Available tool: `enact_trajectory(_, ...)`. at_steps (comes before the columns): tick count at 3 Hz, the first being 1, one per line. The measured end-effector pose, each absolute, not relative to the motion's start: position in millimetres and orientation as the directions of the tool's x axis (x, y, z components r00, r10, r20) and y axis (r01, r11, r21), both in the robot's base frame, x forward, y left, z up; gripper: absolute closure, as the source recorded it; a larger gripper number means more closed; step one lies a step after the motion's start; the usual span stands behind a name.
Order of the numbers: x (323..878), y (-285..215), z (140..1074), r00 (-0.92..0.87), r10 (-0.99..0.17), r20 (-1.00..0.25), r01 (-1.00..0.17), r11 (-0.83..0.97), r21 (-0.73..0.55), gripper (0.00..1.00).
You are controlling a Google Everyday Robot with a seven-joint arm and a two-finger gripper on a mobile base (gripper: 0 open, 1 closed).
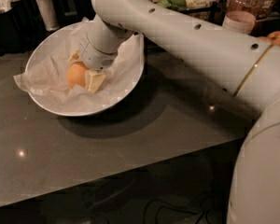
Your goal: Pick orange from white bowl
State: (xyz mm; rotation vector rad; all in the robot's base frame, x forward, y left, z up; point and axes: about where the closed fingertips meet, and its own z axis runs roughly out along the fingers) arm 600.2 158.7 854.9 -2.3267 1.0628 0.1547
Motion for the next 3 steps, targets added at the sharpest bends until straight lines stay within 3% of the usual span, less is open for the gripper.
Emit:
enact_trajectory(1, 599.0, 158.8, 855.5, 0.678, -0.654, -0.335, -0.725, -0.517, -0.455, 0.96)
enact_trajectory(3, 567.0, 161.9, 883.2, 0.71, -0.547, -0.444, -0.694, -0.435, -0.574, 1.0)
